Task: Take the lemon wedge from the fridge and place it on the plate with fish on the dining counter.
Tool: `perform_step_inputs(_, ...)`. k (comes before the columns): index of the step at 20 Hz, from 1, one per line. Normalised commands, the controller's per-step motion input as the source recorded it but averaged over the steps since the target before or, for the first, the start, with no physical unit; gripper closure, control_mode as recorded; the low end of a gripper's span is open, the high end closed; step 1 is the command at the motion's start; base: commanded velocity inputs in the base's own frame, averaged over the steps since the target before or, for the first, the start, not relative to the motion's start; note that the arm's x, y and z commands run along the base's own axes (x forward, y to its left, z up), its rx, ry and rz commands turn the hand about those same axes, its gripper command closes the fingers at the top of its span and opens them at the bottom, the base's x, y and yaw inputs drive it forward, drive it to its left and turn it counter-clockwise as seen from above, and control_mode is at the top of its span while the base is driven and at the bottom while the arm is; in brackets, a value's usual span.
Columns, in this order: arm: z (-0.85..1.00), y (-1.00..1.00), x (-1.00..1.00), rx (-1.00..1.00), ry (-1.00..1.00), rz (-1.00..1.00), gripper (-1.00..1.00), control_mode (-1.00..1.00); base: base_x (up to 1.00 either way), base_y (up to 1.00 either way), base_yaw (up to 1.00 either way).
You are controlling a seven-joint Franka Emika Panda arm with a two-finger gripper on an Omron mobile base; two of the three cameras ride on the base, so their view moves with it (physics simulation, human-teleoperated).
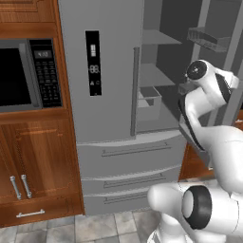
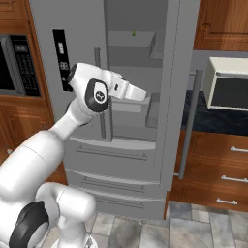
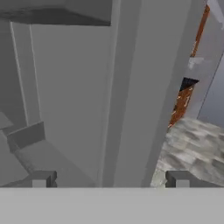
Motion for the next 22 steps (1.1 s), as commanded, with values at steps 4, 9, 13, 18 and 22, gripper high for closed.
perform_step_inputs(4, 0.26, 1.0, -0.19, 0.0, 0.01, 0.38, -1.0, -1.0, 0.0, 0.0, 0.0)
perform_step_inputs(9, 0.11, 1.0, -0.07, 0.01, 0.07, 0.46, -1.0, -1.0, 0.0, 0.0, 0.0)
perform_step_inputs(13, 0.01, 1.0, 0.0, 0.07, 0.13, 0.47, -1.0, -1.0, 0.0, 0.0, 0.0)
perform_step_inputs(18, -0.06, 0.89, 0.0, 0.21, 0.02, 0.29, -1.0, -1.0, 0.0, 0.0, 0.0)
perform_step_inputs(22, -0.08, 0.31, 0.0, 0.28, -0.01, 0.0, -1.0, -1.0, 0.0, 0.0, 0.0)
